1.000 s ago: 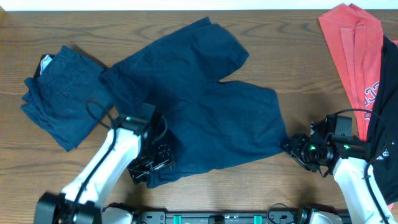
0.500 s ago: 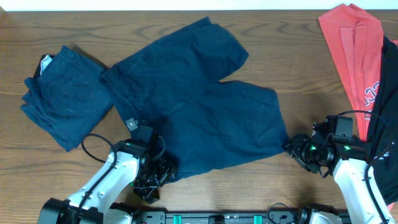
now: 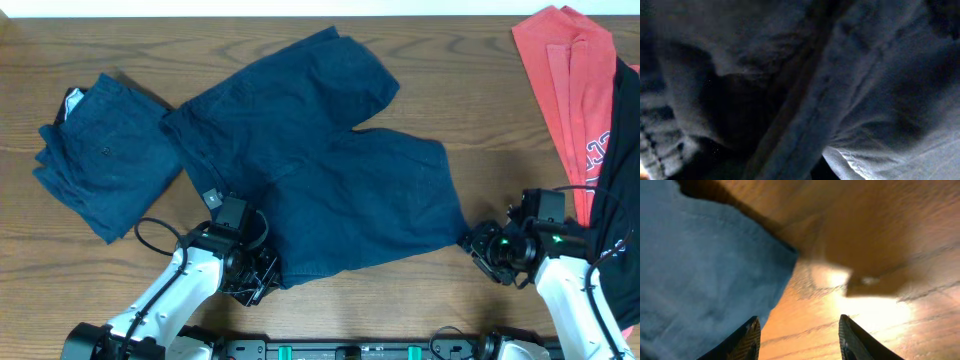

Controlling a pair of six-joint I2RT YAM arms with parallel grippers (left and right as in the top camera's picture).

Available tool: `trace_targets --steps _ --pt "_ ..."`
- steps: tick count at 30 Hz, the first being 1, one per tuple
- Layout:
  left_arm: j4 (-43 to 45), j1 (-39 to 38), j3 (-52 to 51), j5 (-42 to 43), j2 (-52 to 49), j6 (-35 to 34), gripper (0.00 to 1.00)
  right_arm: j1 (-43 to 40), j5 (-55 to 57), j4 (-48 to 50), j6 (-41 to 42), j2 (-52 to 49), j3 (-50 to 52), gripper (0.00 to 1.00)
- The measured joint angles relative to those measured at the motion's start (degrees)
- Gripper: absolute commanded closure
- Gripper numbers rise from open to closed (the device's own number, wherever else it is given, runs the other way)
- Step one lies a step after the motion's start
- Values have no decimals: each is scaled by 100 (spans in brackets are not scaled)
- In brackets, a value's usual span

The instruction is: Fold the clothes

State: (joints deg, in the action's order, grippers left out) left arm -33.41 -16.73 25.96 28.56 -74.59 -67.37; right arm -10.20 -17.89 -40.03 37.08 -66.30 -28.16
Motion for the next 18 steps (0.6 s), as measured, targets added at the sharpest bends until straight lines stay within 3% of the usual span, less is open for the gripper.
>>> trace_targets --steps 7,14,16,18 --pt "-92 2 -17 144 -22 483 94 66 -98 782 337 13 540 49" --pt "-216 2 -24 155 -24 713 94 413 -308 2256 811 98 929 44" --pt "-216 2 -22 157 -24 741 94 483 -308 2559 909 98 1016 53" --pt "-216 2 -24 162 -24 745 94 538 -280 2697 986 92 1078 75"
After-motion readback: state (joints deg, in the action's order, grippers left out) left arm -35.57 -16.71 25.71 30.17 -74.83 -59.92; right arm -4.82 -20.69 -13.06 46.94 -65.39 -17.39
